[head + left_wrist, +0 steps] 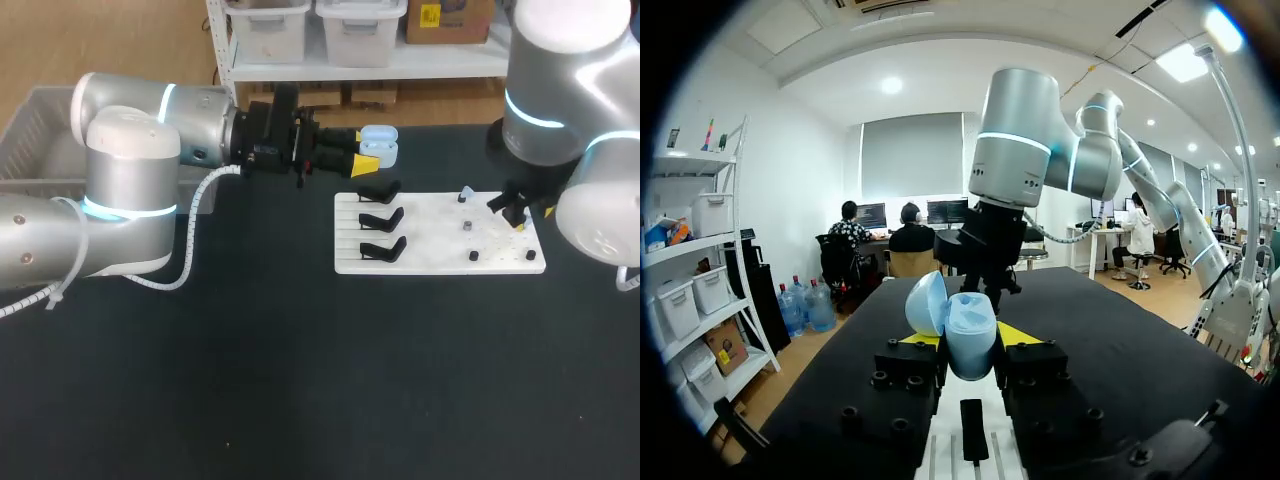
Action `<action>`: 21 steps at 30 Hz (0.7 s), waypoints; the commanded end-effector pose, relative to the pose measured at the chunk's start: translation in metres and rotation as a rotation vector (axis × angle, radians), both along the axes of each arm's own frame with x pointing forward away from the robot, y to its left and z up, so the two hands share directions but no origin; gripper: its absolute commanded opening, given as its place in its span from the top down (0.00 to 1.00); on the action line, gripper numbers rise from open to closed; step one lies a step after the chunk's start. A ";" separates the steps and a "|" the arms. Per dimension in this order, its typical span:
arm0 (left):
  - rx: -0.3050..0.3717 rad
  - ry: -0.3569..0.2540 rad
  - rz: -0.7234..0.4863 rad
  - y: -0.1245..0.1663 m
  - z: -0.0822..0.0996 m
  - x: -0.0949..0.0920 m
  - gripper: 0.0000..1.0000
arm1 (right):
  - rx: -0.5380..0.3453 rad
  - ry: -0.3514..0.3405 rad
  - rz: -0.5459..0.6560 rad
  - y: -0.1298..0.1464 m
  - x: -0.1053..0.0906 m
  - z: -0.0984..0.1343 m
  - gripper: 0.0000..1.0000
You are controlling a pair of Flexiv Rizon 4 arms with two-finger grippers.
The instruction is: Pick up each earbud case from the left stands, insert the matching earbuds, close the lid, and place the case in the box.
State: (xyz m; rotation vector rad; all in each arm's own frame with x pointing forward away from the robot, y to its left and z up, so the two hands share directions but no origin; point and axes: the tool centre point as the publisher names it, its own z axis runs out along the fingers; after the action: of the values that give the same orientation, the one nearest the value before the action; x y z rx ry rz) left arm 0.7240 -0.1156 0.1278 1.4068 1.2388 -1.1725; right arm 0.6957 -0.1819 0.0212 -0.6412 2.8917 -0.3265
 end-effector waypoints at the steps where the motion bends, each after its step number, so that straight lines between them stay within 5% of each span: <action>1: 0.001 0.000 -0.001 0.000 0.000 0.001 1.00 | -0.005 -0.018 -0.001 0.000 -0.003 -0.002 0.63; 21: 0.001 0.000 -0.001 0.000 0.000 0.001 1.00 | -0.023 -0.041 -0.020 0.003 0.001 -0.005 0.70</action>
State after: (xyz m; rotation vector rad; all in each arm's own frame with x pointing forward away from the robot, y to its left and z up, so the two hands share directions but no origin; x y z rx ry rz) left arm 0.7240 -0.1156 0.1278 1.4068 1.2388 -1.1725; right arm 0.6978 -0.1796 0.0177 -0.6048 2.8656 -0.3659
